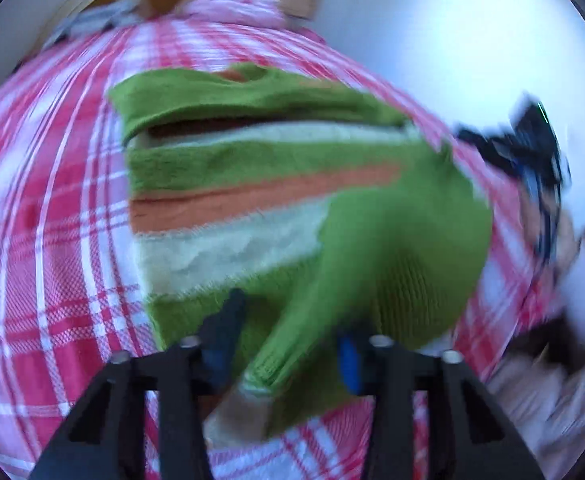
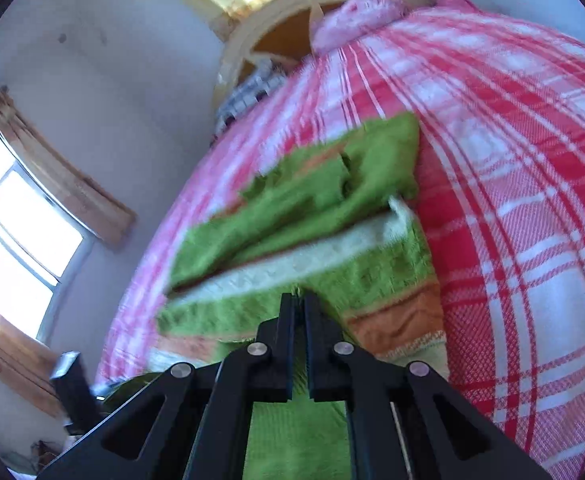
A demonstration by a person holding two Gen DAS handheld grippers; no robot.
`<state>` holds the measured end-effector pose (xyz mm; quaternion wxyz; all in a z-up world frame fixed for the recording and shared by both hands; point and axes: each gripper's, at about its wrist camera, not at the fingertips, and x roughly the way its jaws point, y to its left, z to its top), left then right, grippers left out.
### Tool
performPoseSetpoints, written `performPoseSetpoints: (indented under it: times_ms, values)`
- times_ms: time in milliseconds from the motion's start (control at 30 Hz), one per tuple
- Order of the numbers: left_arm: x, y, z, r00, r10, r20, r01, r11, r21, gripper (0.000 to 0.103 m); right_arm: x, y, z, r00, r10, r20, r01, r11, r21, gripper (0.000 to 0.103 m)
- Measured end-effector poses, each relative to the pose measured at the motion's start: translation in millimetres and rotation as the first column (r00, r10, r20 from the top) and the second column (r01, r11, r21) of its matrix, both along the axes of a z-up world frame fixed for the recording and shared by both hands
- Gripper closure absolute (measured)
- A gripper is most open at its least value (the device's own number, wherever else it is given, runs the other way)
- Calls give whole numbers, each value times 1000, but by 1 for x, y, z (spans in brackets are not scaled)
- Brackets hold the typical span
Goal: Fold small clothes
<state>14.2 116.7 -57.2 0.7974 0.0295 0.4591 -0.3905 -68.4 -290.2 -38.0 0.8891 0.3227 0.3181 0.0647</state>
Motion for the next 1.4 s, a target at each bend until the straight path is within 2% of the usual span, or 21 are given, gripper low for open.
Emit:
performPoseSetpoints:
  times_ms: [67,133,200,333,433,500,533,567,633,700,733,800,900,967,1000,1033,1067,1133,1233,1333,1400]
  values:
    - [11,2,-5,997,63,-34,-64,998,-23,68,-8,-3,12,998,-27,51,26,999,18,98]
    - [13,2,-7,996,75,-54,-79,995,-65,68,-16,-6,20,995,-63,82,60,998,35,98]
    - [15,-3,-7,995,72,-66,-77,995,-70,62,-21,-7,23,993,-80,83,78,996,32,98]
    - [3,-10,-3,999,8,-53,-10,999,-46,34,-29,-2,23,996,-73,58,74,997,-21,98]
    - [-4,-17,-2,1000,-25,6,25,1000,9,33,-36,4,21,998,-31,50,33,999,-40,98]
    - [-2,-22,-5,999,-29,33,28,999,29,38,-40,7,17,999,0,45,2,999,-36,98]
    - [-4,-25,-5,998,-30,47,28,999,41,48,-41,8,13,999,13,42,-12,1000,-26,98]
    - [-4,-28,-5,998,-34,53,31,998,50,63,-42,8,10,999,18,38,-18,1000,-19,98]
    - [-2,-29,-6,999,-31,38,29,998,53,78,-40,8,5,1000,17,20,-17,1000,-19,98]
    - [-2,-28,-6,999,-25,32,23,999,46,83,-38,4,2,1000,11,22,-11,1000,0,98]
    - [-3,-27,-6,999,-27,27,26,999,40,90,-38,1,2,1000,6,29,-7,1000,25,98]
    - [-4,-23,-6,999,-27,19,26,999,36,90,-38,-4,3,999,-5,39,3,999,49,97]
    - [-2,-20,-7,1000,-17,-2,17,1000,23,88,-36,-2,10,999,8,43,-8,1000,-10,96]
    - [2,-20,-8,999,-18,-47,18,1000,0,77,-33,3,14,999,37,27,-35,997,-72,76]
    - [3,-20,-7,998,-21,-64,20,1000,-13,72,-32,5,15,998,49,29,-46,996,-77,47]
    - [4,-21,-6,997,-25,-77,23,999,-26,60,-31,6,15,997,59,42,-56,996,-64,29]
    - [4,-22,-5,997,-27,-76,25,999,-29,51,-31,6,15,996,65,53,-62,997,-50,28]
    - [3,-27,-3,997,-40,-58,39,999,-20,43,-30,8,16,995,77,60,-76,997,-29,28]
    - [1,-34,-2,997,-63,-49,63,998,1,34,-28,12,13,998,58,30,-56,997,-62,28]
    - [-1,-38,-3,998,-65,-26,66,998,15,34,-26,14,9,998,70,10,-69,995,-69,28]
    - [-4,-39,-3,997,-71,3,71,997,13,45,-27,17,9,998,68,-2,-68,991,-114,28]
